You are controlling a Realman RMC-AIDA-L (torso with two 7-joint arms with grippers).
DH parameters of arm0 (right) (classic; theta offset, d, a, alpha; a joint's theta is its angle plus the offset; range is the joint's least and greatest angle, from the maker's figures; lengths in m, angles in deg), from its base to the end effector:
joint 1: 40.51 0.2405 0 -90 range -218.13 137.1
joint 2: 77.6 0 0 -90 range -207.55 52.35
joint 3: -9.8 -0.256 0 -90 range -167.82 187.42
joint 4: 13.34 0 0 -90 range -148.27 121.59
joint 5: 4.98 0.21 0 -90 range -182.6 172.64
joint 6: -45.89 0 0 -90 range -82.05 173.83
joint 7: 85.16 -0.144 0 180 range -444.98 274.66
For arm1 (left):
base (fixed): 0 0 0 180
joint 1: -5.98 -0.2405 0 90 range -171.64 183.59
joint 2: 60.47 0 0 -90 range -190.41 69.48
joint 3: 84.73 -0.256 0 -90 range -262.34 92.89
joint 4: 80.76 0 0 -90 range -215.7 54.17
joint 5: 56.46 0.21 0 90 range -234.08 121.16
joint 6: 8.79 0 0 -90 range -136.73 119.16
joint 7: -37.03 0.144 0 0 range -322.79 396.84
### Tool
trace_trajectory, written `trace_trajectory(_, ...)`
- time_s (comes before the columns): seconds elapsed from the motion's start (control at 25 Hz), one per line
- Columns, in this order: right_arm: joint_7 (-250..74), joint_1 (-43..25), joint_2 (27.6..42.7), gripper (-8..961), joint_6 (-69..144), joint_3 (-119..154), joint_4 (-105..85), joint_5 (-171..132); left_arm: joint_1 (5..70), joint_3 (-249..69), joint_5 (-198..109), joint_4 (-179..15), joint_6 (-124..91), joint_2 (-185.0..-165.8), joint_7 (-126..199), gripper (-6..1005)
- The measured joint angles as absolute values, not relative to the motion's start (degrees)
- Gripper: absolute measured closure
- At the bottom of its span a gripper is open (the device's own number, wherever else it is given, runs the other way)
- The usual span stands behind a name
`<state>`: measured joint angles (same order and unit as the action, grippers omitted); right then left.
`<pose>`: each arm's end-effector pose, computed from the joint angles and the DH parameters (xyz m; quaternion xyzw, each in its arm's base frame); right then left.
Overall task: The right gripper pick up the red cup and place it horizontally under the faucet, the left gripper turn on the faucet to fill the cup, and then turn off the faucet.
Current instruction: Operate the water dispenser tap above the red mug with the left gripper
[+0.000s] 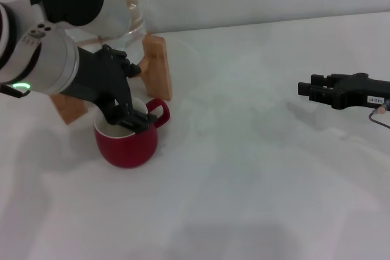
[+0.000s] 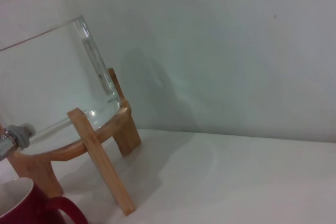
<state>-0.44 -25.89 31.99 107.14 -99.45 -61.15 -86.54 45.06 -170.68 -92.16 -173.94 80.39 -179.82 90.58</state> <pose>0.3144 0.3386 0.0534 -0.8524 0.3584 0.2361 0.2987 -0.0773 0.3508 0.0039 -0.9746 0.0210 0.1396 0.1737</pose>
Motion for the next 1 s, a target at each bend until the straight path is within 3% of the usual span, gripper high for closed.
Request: trace_trajectory(1.0, -0.5, -25.8, 31.73, 516, 106.9, -99.8, -60.6, -86.5, 44.1, -173.4, -91.2, -178.9, 79.4, -179.89, 89.1, 119)
